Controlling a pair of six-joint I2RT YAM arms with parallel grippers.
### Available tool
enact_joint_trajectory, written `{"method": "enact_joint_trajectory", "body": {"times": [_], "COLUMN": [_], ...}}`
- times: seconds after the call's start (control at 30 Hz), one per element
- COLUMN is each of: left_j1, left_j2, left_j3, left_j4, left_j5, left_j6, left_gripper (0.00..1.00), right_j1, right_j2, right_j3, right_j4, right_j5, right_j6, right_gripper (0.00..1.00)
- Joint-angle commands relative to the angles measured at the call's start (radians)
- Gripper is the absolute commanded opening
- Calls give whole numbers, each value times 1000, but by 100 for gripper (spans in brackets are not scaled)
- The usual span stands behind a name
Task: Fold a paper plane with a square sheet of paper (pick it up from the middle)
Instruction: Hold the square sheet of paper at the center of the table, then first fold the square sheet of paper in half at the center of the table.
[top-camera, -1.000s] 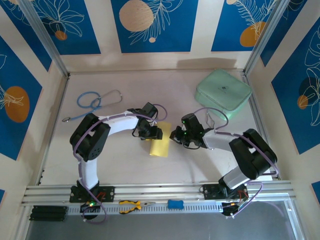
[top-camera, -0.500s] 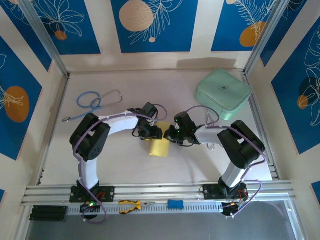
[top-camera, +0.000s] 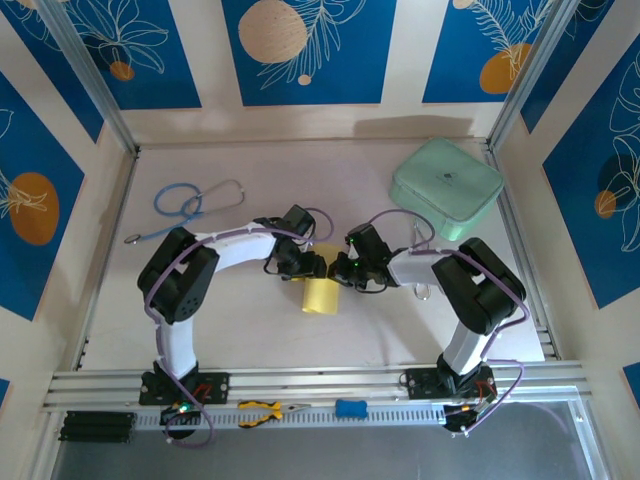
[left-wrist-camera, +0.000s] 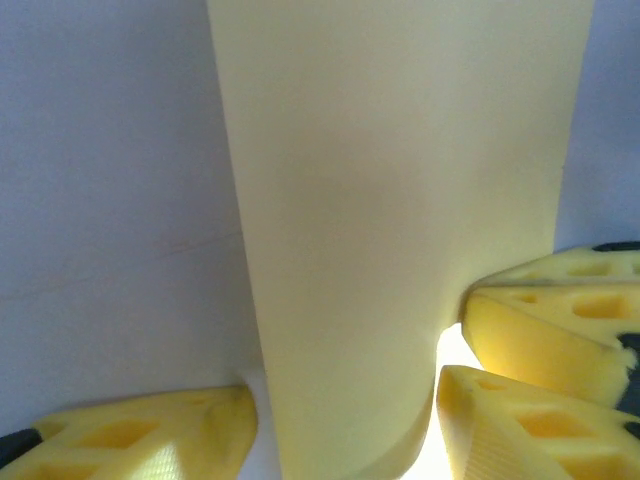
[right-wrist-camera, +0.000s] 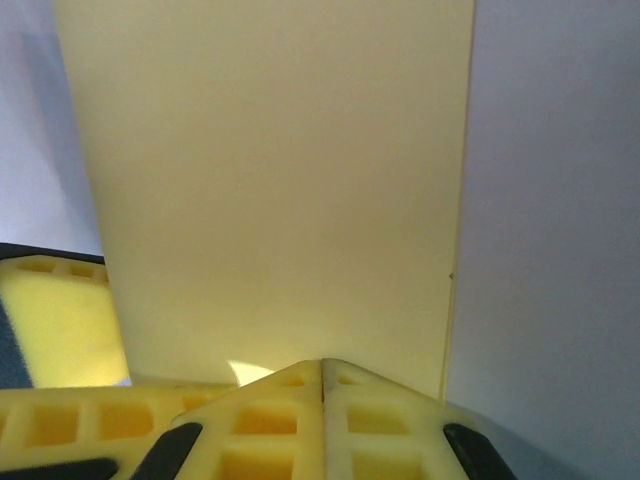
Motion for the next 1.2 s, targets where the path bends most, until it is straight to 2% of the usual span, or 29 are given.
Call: {"method": "enact_joint_trajectory", "body": {"times": [0.0,0.13,0.27,0.33,0.43,0.53,0.67,1.0,1.17], "left_j1": [11,23,63,85,100,101,100,99,97], "left_j2": [12,-103,-179,-197,-196,-188,-155,-74,-54], "left_j3": [-73,-112,-170,-210,-262,-300,-328,-357,-347], "left_j4": [70,94,183,268,443,598,763,889,801], "left_j5": [-80,-74,1,85,237,342,433,497,459], "left_j6": [-19,-45,-69,-93,-138,-204,-282,-329,-273], "left_gripper": [63,68,64,56,34,17,1,0,0], "right_j1": [-33,-65,-92,-103,-105,-105,-103,-103,-104], "right_j2": [37,53,63,63,62,67,70,67,67], "right_j3": [10,28,43,50,51,47,43,41,40], "right_j4": [-175,-190,-193,-203,-208,-211,-208,-213,-215], "right_j5": [-29,-74,-110,-111,-107,-100,-96,-87,-82], "right_j6": [-159,-247,-286,-285,-275,-261,-250,-237,-236], "right_gripper": [0,0,0,0,0,0,0,0,0]}}
